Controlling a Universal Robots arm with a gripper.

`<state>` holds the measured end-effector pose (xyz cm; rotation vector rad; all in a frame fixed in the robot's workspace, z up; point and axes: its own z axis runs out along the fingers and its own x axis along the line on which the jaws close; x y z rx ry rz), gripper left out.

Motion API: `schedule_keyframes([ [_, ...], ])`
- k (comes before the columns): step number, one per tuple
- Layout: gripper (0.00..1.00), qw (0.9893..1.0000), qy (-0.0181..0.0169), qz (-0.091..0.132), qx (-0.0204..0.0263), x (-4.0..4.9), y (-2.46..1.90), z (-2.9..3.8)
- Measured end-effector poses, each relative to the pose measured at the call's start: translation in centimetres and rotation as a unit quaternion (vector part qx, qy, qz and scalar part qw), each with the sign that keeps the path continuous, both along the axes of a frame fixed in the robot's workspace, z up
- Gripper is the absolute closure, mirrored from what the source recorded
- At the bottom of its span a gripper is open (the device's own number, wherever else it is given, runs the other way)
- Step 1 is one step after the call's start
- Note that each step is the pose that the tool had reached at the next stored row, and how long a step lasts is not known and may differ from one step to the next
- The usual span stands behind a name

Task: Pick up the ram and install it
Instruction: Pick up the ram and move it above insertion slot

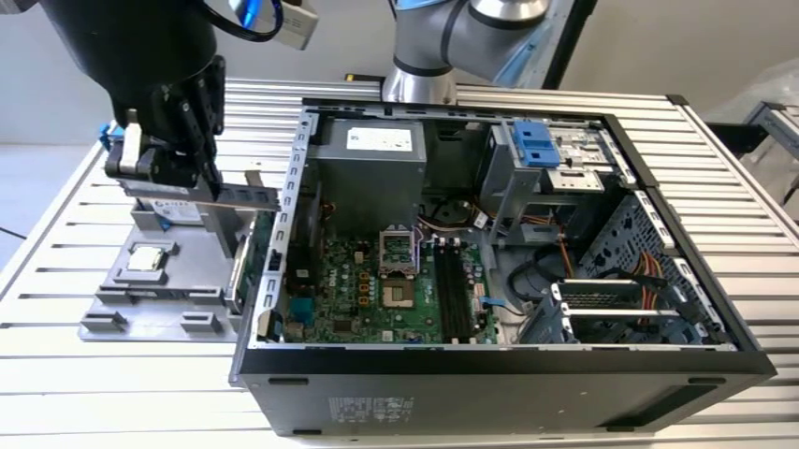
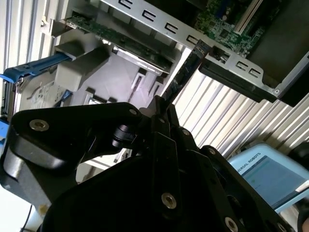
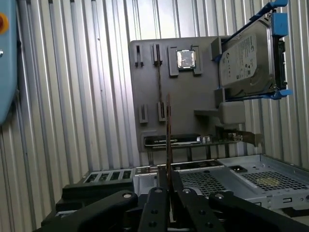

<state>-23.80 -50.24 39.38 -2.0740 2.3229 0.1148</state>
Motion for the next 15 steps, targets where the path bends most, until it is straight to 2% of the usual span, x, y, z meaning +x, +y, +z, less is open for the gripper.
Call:
schedule_keyframes([
  [10, 1.00, 1.0000, 0.0000, 0.000, 0.0000, 1.44, 0.07, 0.00],
  [15, 1.00, 1.0000, -0.0017, 0.000, 0.0016, 1.91, 0.07, 0.00],
])
